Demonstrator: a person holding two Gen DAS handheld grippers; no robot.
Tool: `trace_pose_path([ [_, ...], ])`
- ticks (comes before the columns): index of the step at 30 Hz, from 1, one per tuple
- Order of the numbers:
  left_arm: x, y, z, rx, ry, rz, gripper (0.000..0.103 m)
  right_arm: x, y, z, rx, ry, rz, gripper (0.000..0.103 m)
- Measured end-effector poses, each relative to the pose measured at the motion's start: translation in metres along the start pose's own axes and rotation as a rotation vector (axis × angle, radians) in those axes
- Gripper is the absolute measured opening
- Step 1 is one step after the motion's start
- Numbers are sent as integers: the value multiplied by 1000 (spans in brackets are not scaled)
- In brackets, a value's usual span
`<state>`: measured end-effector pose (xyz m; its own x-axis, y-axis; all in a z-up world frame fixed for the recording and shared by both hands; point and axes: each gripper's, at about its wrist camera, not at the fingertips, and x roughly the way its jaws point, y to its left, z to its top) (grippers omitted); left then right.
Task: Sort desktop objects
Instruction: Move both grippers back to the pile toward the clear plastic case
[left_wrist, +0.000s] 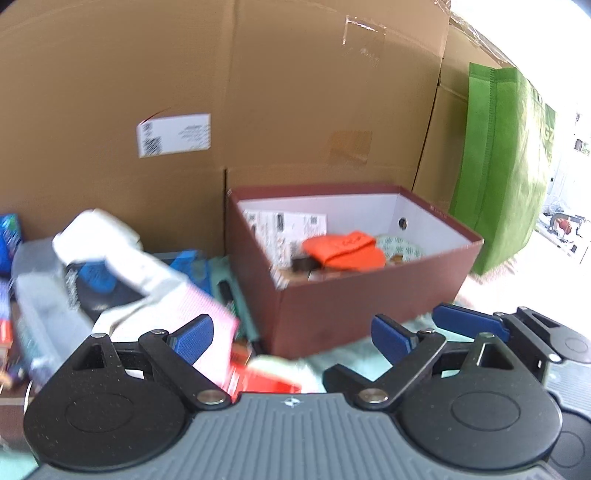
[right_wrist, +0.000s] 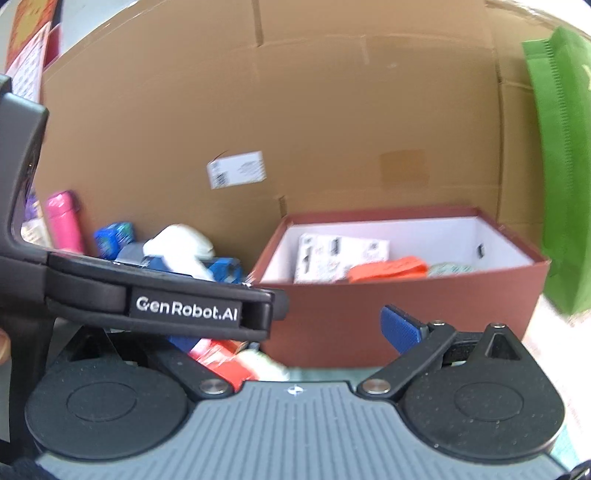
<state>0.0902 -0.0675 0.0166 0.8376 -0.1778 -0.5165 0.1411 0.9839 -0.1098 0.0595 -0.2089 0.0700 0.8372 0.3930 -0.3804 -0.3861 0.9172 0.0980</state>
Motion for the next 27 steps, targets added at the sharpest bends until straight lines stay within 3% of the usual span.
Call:
trace_pose_path([
  [14, -31, 58, -59, -153, 57, 53, 95, 8, 70, -44, -86, 78, 115, 97],
  [27, -58, 122, -35, -243, -43, 131, 95, 39, 112, -30, -129, 43, 184, 97],
])
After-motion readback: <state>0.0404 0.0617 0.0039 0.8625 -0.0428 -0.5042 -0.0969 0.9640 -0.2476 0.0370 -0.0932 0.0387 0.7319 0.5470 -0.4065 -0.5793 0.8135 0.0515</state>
